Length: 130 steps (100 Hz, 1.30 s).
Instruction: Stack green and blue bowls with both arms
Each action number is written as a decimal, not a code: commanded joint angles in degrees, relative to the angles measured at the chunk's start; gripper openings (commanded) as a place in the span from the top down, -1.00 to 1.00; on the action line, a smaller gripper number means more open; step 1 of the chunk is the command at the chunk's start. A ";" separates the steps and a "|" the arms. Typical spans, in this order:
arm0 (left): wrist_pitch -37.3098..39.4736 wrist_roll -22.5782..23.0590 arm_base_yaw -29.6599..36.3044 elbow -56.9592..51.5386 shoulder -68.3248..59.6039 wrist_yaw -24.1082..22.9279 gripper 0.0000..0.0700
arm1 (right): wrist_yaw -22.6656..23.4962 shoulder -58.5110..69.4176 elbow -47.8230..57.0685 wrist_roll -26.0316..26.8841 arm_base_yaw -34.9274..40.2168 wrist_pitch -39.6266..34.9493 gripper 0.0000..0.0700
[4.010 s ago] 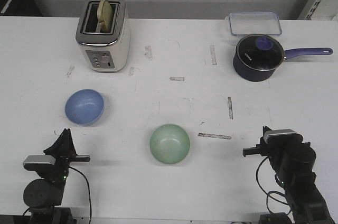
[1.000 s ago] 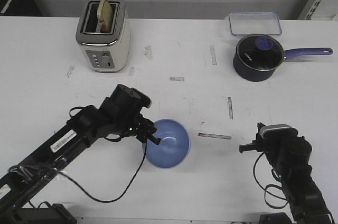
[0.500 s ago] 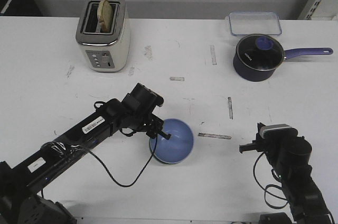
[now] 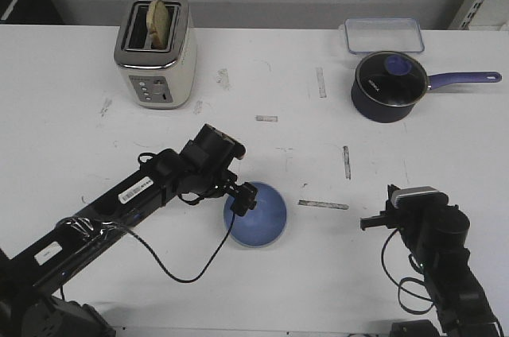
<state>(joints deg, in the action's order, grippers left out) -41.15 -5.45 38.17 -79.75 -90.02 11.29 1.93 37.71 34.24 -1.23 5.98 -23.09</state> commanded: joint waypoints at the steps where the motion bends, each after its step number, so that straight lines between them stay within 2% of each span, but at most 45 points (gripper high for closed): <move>1: 0.39 0.48 -0.55 -2.89 1.64 -0.61 -0.40 | 0.20 0.22 0.57 0.33 0.09 1.29 1.00; 12: 0.48 0.50 -1.86 -5.42 4.57 -6.43 -0.37 | 0.17 0.22 0.57 0.33 0.04 3.04 1.00; 17: 0.81 0.74 -2.69 -6.32 6.16 -9.68 -0.29 | 0.17 0.22 0.59 0.33 0.04 3.93 1.00; 24: 1.51 2.38 -4.11 -7.10 8.50 -13.07 0.03 | 0.17 0.22 0.59 0.33 0.04 5.01 1.00; 34: 2.86 5.07 -7.15 -7.19 12.04 -15.12 0.68 | 0.17 0.22 0.59 0.33 0.04 6.01 1.00; 39: 2.93 7.19 -9.01 -7.19 13.62 -15.15 0.90 | 0.17 0.22 0.59 0.33 0.04 6.45 1.00; 43: 2.56 8.85 -10.40 -7.19 14.60 -15.15 1.00 | 0.17 0.22 0.61 0.33 0.04 6.71 1.00; 49: 1.57 10.99 -13.27 -7.19 16.15 -15.15 1.00 | 0.17 0.22 0.61 0.33 0.02 6.82 1.00; 67: -1.25 11.02 -23.50 -5.97 19.26 -15.15 1.00 | 0.17 0.20 0.61 0.35 -1.75 6.49 1.00; 79: 0.96 9.94 -31.30 0.46 23.34 -14.86 1.00 | 0.15 0.09 0.61 3.43 -6.12 5.22 1.00; 89: 5.33 7.61 -36.02 9.05 28.55 -14.73 1.00 | 0.17 -0.28 0.59 3.96 -9.33 3.28 1.00; 109: 17.77 7.37 -37.99 29.64 42.66 -14.73 1.00 | 0.09 -0.28 0.52 4.20 -10.67 2.84 1.00; 130: 24.92 7.34 -37.99 43.98 58.18 -14.71 1.00 | 2.58 -4.46 -1.49 2.56 -10.67 1.60 1.00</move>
<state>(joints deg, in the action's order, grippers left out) -18.46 2.17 0.23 -37.41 -35.48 -3.46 4.34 34.94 33.54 1.93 -4.58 -21.82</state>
